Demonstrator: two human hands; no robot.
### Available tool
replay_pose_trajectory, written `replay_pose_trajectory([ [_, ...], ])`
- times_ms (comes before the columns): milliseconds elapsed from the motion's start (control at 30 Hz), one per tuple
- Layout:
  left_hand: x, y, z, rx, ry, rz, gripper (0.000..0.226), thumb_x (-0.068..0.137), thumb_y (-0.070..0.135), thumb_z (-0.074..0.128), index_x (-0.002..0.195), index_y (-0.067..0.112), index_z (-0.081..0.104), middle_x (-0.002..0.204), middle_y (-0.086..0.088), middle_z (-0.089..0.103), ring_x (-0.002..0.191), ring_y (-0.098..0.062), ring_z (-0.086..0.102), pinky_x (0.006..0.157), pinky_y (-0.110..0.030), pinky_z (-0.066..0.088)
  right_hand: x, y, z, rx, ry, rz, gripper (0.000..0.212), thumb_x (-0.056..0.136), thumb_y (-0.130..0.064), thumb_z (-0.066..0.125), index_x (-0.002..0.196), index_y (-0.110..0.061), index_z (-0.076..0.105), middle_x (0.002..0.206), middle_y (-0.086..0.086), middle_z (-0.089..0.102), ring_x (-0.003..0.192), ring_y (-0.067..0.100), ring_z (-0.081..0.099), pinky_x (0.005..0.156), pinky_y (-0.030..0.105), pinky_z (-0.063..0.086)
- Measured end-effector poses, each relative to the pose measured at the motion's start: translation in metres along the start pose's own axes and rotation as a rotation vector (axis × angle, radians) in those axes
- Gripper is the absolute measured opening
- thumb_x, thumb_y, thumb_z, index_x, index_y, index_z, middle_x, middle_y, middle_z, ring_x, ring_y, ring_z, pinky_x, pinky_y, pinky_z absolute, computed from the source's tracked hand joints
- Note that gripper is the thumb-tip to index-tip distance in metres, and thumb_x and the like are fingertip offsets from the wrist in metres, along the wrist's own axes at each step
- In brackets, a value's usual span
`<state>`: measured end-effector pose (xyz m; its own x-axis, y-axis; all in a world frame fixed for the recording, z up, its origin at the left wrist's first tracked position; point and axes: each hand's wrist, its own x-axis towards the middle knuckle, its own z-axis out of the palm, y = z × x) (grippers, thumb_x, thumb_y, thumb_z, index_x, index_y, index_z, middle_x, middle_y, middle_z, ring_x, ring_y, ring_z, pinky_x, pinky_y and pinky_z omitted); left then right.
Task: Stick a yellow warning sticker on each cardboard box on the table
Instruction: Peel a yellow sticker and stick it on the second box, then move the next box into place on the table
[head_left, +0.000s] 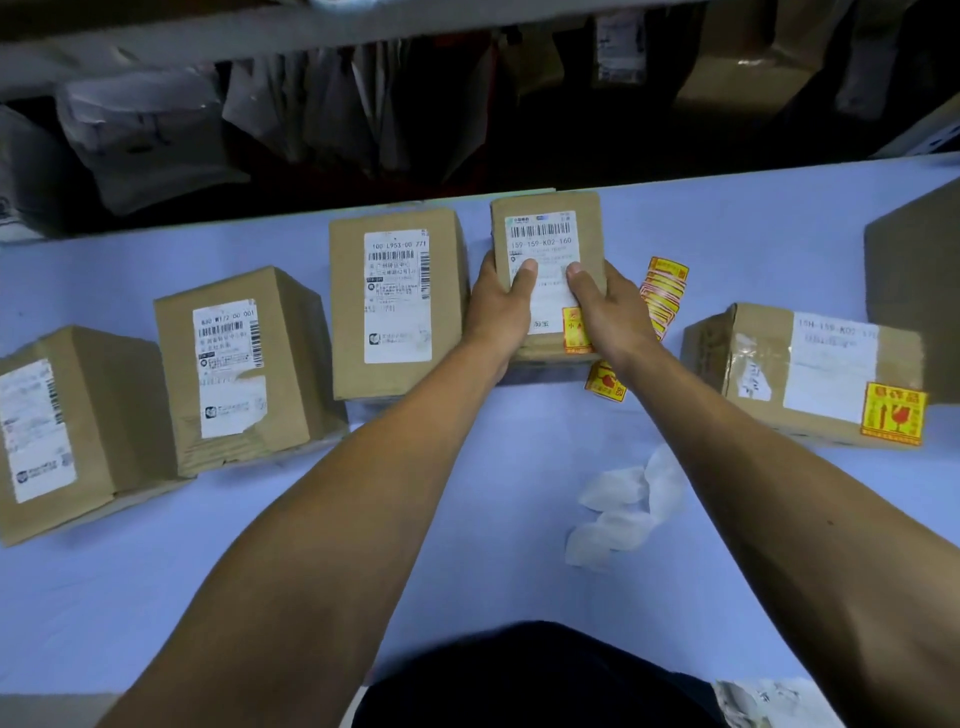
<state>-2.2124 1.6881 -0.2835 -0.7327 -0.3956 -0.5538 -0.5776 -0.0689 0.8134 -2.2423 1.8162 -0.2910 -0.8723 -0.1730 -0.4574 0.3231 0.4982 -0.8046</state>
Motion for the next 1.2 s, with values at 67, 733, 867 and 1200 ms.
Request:
replay_pose_trajectory([
  [67,-0.002,0.004,-0.001,0.017,0.0,-0.01,0.038,0.103,0.03,0.052,0.139,0.019,0.051,0.127,0.0,0.066,0.102,-0.013,0.065,0.083,-0.025,0.055,-0.001,-0.001,0.0,-0.023,0.002,-0.002,0.04,0.099,-0.052,0.042,0.129,-0.031,0.059,0.11,-0.011,0.068,0.098,0.008,0.065,0.076,0.027,0.05],
  [733,-0.053,-0.033,-0.17,0.994,0.001,0.373,0.062,0.104,0.034,0.045,0.158,0.016,0.02,0.167,-0.015,-0.001,0.153,-0.036,0.006,0.123,-0.044,0.014,-0.085,-0.055,0.103,-0.521,-0.099,-0.511,0.054,0.095,-0.015,0.057,0.145,-0.002,0.044,0.152,0.021,0.039,0.141,0.038,0.034,0.118,0.037,0.025],
  [867,-0.062,-0.047,-0.166,0.938,0.008,0.387,0.062,0.105,0.031,0.043,0.159,0.014,0.016,0.167,-0.016,-0.007,0.153,-0.036,0.005,0.123,-0.046,0.015,-0.101,-0.03,0.124,-0.548,-0.1,-0.491,0.052,0.101,-0.012,0.048,0.149,0.003,0.036,0.161,0.024,0.021,0.151,0.04,0.016,0.123,0.047,0.014],
  [1200,-0.034,-0.04,-0.169,0.337,0.205,0.15,0.085,0.093,0.044,0.062,0.159,0.018,0.016,0.168,-0.006,0.011,0.153,-0.019,0.013,0.119,-0.026,0.013,-0.078,-0.045,0.121,-0.081,-0.063,-0.212,0.071,0.097,-0.036,0.055,0.158,-0.022,0.022,0.166,0.004,0.02,0.152,0.01,0.012,0.121,0.02,0.008],
])
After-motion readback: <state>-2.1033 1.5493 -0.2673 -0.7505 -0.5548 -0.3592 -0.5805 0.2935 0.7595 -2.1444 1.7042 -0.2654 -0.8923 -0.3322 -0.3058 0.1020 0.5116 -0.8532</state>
